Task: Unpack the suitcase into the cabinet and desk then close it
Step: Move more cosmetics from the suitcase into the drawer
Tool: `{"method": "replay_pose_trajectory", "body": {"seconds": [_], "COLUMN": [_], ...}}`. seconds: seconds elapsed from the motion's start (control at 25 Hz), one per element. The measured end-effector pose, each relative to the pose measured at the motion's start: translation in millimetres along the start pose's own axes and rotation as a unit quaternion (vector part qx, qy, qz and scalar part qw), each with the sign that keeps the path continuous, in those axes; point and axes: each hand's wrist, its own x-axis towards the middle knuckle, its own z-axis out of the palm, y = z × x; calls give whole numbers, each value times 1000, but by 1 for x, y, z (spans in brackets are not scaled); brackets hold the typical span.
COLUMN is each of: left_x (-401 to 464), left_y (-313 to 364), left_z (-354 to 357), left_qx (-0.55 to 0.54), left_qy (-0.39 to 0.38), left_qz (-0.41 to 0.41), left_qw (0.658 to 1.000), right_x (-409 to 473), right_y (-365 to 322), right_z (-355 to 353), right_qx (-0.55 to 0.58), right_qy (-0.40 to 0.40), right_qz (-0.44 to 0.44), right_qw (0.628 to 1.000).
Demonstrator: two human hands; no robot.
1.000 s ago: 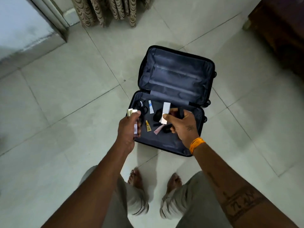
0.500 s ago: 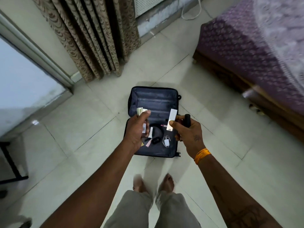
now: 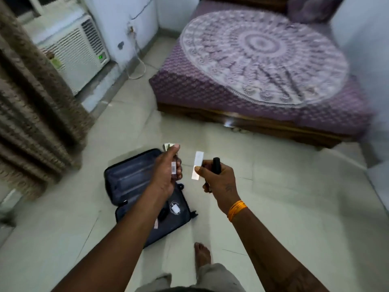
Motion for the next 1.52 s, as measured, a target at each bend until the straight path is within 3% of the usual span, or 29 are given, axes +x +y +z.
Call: {"method": "replay_pose_trajectory", "body": {"seconds": [0.16, 0.32, 0.64, 0.88, 1.24, 1.4, 1.52], "left_x": [-26, -72, -223, -360, -580, -645, -676], "left_y": [-18, -52, -159, -272, -464, -522, -569], "left_z": [35, 59, 129, 201, 270, 302, 334], "left_qx": [78, 150, 312, 371, 384, 388, 419], "left_qy": [-138, -260, -438, -517, -608, -624, -642], "left_qz": [-25, -69, -112, -160, -273, -308, -285], "left_qw": [987, 952, 836, 754, 639, 604, 575], "right_x": [-58, -131, -299, -422, -635, -687, -710], "right_y": [6, 20, 58, 100, 166, 195, 211], "right_z": [-28, -55, -166, -264, -418, -473, -520], "right_qx": [47, 100, 167, 210, 243, 275, 287], "right_qy": [129, 253, 502, 614, 715, 753, 772], "right_qz": [0, -3, -16, -22, -25, -19, -19], "right_qw": [991, 962, 849, 761, 655, 598, 566]}}
